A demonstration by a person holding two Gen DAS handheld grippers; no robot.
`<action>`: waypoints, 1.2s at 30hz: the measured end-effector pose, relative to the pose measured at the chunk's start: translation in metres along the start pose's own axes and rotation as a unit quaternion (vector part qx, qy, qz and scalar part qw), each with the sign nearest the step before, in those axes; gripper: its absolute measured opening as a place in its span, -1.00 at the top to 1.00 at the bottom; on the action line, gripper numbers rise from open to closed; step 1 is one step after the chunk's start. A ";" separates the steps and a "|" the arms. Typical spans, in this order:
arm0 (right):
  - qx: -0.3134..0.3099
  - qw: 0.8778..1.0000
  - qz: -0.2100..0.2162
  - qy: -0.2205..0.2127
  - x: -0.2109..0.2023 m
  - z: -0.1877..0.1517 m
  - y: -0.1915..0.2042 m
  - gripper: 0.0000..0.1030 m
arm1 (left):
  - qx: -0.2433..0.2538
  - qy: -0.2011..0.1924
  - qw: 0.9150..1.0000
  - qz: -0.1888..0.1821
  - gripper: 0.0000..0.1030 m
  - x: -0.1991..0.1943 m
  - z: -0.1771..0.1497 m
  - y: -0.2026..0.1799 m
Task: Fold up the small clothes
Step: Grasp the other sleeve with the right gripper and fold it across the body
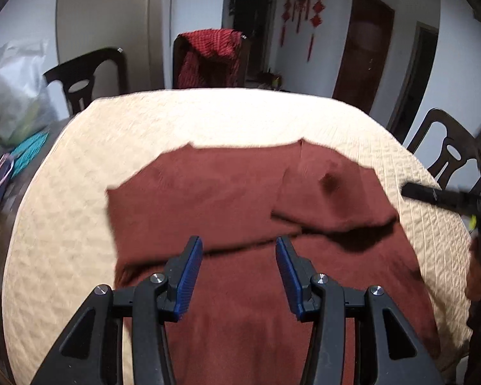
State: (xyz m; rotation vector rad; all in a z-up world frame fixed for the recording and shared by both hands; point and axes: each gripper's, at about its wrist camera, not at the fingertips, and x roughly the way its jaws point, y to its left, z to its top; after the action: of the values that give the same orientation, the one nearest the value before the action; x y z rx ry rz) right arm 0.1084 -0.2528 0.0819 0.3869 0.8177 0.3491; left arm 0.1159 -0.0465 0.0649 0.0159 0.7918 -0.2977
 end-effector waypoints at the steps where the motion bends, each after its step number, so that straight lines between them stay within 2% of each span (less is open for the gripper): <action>1: 0.010 1.000 -0.001 -0.004 -0.003 -0.002 -0.006 0.63 | 0.001 0.002 1.000 -0.005 0.03 0.007 0.007 -0.001; 5: 0.035 0.999 -0.007 -0.011 -0.009 -0.008 -0.025 0.63 | 0.020 0.027 0.998 -0.046 0.03 0.039 0.029 -0.012; 10: 0.053 0.998 -0.012 -0.010 -0.008 -0.012 -0.042 0.63 | 0.055 0.060 0.996 -0.048 0.03 0.082 0.041 -0.033; 12: 0.057 0.998 -0.012 -0.008 -0.006 -0.013 -0.046 0.63 | 0.074 0.080 0.992 -0.063 0.06 0.097 0.040 -0.044; 14: 0.059 0.998 -0.012 -0.006 -0.004 -0.013 -0.048 0.63 | 0.099 0.071 0.991 -0.059 0.21 0.101 0.038 -0.055; 17: 0.058 0.998 -0.012 -0.005 -0.001 -0.013 -0.050 0.63 | 0.105 0.067 0.990 -0.067 0.83 0.098 0.039 -0.063; 18: 0.058 0.998 -0.011 -0.004 0.000 -0.012 -0.050 0.63 | 0.105 0.063 0.990 -0.069 0.88 0.095 0.040 -0.063; 20: 0.057 0.998 -0.011 -0.004 0.001 -0.012 -0.050 0.63 | 0.096 0.040 0.992 -0.067 0.90 0.085 0.042 -0.060; 24: 0.045 0.999 -0.011 -0.012 -0.002 -0.009 -0.044 0.63 | 0.043 -0.006 0.997 -0.058 0.90 0.058 0.044 -0.036; 26: 0.040 0.999 -0.016 -0.011 0.000 -0.008 -0.044 0.63 | 0.024 -0.004 0.998 -0.052 0.90 0.054 0.038 -0.024; 28: 0.033 0.999 -0.025 -0.003 0.007 -0.006 -0.044 0.63 | 0.011 0.015 0.998 -0.052 0.89 0.058 0.030 -0.014; 31: 0.016 0.997 -0.065 0.030 0.025 -0.006 -0.047 0.63 | -0.005 0.049 0.998 -0.051 0.81 0.068 0.019 -0.008; 33: 0.006 0.994 -0.092 0.051 0.032 -0.006 -0.049 0.63 | -0.010 0.048 0.997 -0.058 0.80 0.063 0.017 -0.005; 36: 0.000 0.995 -0.095 0.043 0.024 -0.003 -0.051 0.63 | -0.014 0.024 0.998 -0.052 0.75 0.046 0.022 0.000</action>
State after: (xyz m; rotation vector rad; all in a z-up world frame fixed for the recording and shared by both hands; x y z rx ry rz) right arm 0.1291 -0.2861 0.0407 0.2928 0.9303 0.1897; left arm 0.1616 -0.0614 0.0477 -0.0449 0.8456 -0.3862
